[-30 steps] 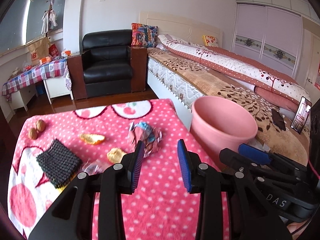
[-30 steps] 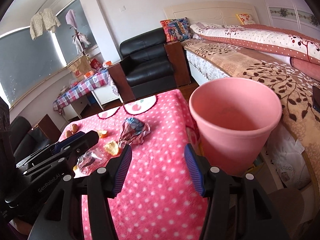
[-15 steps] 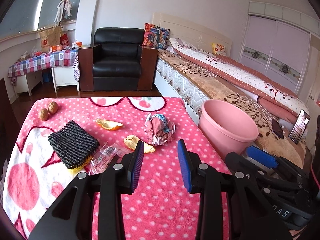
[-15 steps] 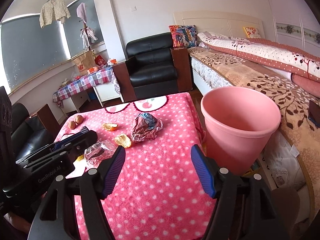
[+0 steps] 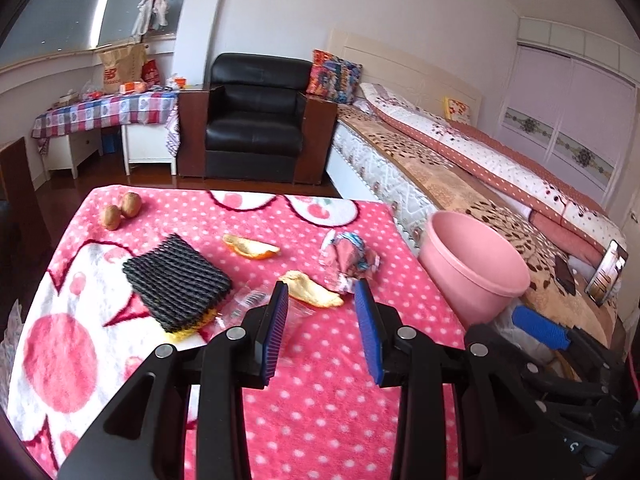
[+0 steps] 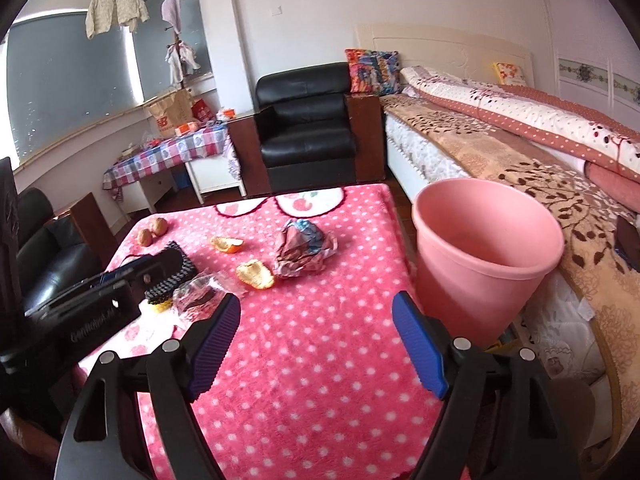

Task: Collect trash
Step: 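Move both open tools back over the remaining trash on the table, then grasp the clear plastic bag with the left tool while the right grasps the bread crust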

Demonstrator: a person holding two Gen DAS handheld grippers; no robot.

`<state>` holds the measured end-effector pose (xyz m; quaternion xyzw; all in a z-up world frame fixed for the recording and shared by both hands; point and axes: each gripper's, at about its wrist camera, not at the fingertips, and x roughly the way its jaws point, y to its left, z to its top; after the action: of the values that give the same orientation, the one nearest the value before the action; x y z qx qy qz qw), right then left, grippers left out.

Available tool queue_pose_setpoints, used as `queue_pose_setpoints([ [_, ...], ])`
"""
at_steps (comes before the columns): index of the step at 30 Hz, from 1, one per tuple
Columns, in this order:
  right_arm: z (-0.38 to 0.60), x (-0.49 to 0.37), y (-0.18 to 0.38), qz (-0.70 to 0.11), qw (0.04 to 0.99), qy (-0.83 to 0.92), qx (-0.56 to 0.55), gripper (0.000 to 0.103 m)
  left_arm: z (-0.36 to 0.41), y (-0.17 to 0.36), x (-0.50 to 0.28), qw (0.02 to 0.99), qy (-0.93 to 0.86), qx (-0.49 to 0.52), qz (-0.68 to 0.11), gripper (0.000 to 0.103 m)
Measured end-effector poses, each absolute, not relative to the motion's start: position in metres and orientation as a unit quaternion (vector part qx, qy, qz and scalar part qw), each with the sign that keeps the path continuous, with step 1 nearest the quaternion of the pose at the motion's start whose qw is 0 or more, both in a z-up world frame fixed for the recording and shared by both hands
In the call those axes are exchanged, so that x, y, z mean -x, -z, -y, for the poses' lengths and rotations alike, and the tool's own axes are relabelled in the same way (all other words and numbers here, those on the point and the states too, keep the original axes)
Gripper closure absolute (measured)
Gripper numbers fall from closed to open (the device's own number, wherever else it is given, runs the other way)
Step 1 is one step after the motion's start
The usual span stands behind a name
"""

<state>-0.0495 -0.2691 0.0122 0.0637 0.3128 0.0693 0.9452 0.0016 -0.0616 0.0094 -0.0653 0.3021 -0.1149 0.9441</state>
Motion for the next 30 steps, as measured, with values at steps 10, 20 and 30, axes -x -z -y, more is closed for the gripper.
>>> queue_pose_setpoints([
  [10,0.253,0.033,0.000,-0.353,0.922,-0.145,-0.070,0.026,0.002,0.005,-0.003,0.934,0.087,0.065,-0.341,0.068],
  [20,0.241,0.024,0.010,-0.377,0.903,-0.193,-0.069,0.042,0.006,0.027,-0.014,0.914,0.111,0.048,-0.388,0.068],
  [30,0.241,0.010,0.022,-0.404,0.885,-0.217,-0.081,0.052,0.025,0.054,-0.051,0.901,0.093,0.016,-0.422,0.068],
])
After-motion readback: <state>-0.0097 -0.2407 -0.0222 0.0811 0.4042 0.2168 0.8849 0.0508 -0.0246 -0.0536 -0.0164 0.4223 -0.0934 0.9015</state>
